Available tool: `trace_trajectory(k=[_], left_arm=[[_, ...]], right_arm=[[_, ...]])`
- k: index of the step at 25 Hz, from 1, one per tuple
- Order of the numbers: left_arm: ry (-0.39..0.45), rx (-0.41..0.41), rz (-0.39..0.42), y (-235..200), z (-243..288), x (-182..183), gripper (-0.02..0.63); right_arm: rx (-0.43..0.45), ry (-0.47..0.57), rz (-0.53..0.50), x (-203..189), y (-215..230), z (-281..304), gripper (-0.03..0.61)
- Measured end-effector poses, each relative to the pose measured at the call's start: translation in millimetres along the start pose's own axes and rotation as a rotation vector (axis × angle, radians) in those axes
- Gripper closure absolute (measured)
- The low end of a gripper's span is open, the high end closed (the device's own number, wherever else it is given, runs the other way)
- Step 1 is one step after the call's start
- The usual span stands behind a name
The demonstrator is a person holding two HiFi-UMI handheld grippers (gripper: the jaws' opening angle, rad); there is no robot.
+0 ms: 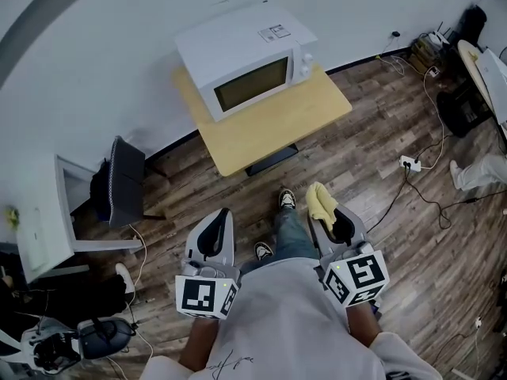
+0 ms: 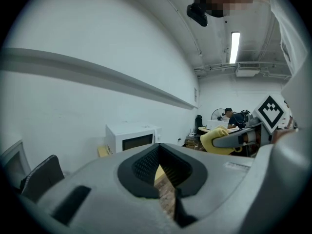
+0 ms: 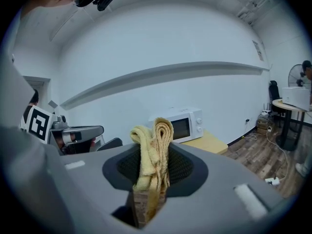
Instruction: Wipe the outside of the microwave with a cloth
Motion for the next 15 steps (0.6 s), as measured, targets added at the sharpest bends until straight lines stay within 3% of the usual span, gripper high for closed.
trace_trajectory(k=[5,15], left_arm=[[-0.016,0.047,0.007,-27.9,33.7,1.6,0.626],[-0.014,0.061,0.026,-78.4,137.8,30.5,0.626]], right_arm=[[0.019,0.011,-0.001,19.8,12.0,46.3,0.465],[0.04,0.041,0.028,84.8,65.0,147.8,0.465]])
Point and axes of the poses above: the fingertips, and each gripper's own axes: z forward along the fingers, y to its right, x out of its top, the point moved 2 cm from there along -z, backward along the fingers, and after that the axes turned 9 degrees about z, right-handed, at the moved point
